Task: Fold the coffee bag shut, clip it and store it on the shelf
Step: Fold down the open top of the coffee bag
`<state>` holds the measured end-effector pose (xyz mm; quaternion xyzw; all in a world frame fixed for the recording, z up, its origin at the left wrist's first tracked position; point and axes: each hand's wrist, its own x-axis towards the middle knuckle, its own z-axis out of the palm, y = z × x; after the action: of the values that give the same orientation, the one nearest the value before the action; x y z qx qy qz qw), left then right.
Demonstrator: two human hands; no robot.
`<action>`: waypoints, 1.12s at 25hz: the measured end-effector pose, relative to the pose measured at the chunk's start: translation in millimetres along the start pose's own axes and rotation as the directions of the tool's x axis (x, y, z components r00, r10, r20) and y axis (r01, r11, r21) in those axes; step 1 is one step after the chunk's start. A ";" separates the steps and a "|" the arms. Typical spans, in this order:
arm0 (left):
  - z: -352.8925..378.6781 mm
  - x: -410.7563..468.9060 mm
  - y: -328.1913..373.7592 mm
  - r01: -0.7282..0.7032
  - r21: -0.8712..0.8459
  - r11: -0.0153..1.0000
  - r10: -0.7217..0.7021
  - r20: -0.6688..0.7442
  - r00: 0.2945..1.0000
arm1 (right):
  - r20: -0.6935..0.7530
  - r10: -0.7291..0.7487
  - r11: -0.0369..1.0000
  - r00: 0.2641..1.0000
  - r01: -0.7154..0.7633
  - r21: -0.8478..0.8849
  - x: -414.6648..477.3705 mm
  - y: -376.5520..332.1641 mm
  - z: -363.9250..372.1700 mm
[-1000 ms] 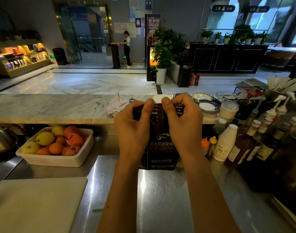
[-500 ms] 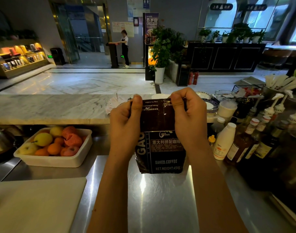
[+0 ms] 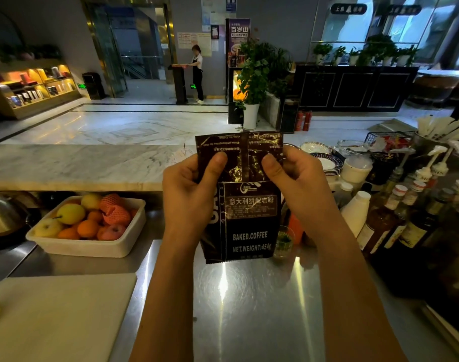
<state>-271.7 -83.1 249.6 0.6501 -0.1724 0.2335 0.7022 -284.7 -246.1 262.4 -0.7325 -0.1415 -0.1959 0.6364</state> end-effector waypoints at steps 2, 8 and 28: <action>0.8 -1.2 0.4 -0.012 0.022 1.000 0.012 0.000 1.000 | -0.060 -0.083 0.990 0.995 0.075 -0.121 -0.1 5.1 1.3; -4.2 -2.6 -3.0 0.105 0.002 0.994 -0.103 0.193 0.976 | -0.255 -0.205 0.969 0.945 0.160 -0.188 -0.5 5.1 6.4; 5.1 -15.0 -41.3 0.180 -0.142 0.973 -0.175 0.046 0.983 | -0.142 0.035 0.997 0.989 -0.026 0.066 -5.4 35.1 -5.3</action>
<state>-261.1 -91.6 207.5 0.6139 -0.1417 0.1457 0.7627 -274.0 -256.4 229.7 -0.6979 -0.0903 -0.2336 0.6709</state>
